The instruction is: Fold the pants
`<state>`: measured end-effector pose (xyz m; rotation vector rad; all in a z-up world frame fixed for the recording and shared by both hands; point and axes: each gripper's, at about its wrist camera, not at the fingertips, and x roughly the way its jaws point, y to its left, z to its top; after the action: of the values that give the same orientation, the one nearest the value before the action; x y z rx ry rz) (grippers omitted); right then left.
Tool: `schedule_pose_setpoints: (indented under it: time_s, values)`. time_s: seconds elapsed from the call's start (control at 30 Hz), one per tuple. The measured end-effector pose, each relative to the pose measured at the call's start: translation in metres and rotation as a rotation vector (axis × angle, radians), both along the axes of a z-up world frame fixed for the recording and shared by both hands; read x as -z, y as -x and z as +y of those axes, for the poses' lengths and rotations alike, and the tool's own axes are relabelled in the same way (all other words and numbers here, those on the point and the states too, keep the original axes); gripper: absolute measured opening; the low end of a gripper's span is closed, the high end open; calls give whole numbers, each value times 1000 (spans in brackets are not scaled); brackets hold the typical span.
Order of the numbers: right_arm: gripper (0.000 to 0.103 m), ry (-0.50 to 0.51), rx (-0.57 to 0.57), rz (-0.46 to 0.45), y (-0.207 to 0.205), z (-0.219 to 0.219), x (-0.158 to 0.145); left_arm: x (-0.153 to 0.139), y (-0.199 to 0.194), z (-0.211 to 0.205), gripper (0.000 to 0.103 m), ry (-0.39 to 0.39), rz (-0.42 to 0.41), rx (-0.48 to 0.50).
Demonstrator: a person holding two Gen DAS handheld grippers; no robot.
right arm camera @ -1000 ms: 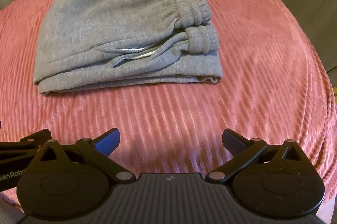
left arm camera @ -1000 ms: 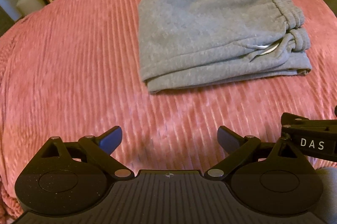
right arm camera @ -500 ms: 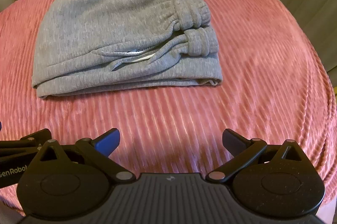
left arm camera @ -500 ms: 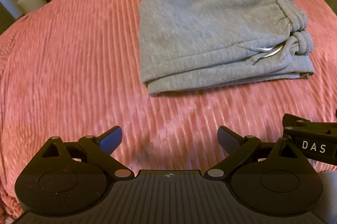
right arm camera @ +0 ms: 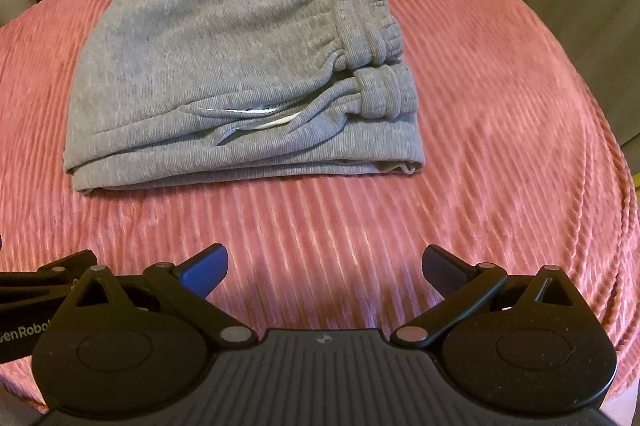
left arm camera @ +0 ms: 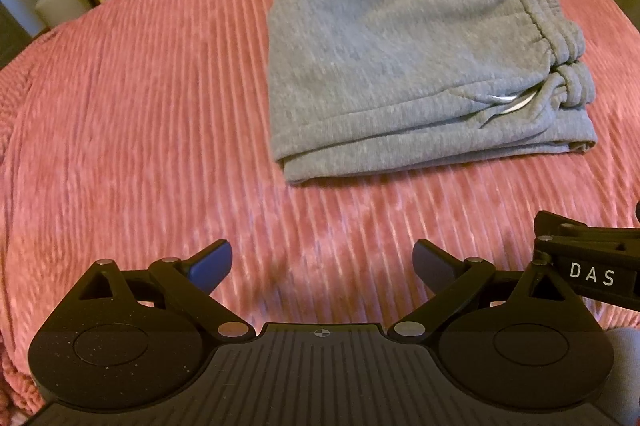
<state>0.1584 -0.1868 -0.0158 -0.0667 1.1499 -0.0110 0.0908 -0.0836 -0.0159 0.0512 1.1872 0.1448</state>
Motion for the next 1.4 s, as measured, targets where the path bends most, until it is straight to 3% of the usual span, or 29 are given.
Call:
schedule_pose_setpoints:
  time_s: [1.4]
  values:
    - [103,11,-5,-18,0,3,-3,-7,1,-4,100,-5,-17,0]
